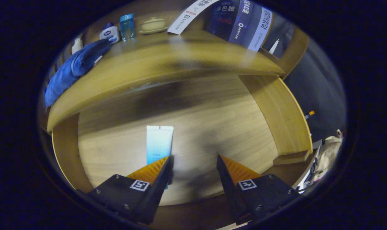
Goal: Pull open the drawer, take out the items inside it, and place them on the countertop above the cabinet.
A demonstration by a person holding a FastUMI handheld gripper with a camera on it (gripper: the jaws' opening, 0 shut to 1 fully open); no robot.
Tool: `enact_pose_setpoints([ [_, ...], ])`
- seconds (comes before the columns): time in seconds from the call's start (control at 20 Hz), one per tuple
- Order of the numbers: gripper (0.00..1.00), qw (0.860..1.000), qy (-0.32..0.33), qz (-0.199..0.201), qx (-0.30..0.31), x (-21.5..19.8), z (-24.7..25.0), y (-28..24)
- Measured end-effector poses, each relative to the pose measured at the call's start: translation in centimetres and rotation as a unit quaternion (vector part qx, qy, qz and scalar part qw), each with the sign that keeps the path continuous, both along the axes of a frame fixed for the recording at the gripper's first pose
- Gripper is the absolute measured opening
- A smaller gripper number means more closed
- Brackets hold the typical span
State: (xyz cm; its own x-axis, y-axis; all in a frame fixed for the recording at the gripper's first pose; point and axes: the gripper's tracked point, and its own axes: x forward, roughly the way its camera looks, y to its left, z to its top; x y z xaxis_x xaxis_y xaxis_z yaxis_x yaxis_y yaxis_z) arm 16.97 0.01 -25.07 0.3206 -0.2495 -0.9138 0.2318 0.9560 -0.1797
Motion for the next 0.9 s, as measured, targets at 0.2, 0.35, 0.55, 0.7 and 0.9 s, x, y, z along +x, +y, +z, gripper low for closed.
enact_pose_setpoints([
  [0.2, 0.78, 1.0, 0.015, 0.005, 0.013, 0.2, -1.0, 0.8],
  [0.35, 0.78, 1.0, 0.021, 0.0, 0.02, 0.0, -1.1, 1.6],
  [0.55, 0.78, 0.999, -0.016, -0.012, 0.028, 0.7, 0.7, 3.2],
  [0.7, 0.78, 0.999, -0.014, -0.019, 0.042, 1.1, 0.6, 4.5],
  [0.9, 0.79, 0.998, 0.009, -0.039, 0.046, 0.5, 0.2, 4.8],
])
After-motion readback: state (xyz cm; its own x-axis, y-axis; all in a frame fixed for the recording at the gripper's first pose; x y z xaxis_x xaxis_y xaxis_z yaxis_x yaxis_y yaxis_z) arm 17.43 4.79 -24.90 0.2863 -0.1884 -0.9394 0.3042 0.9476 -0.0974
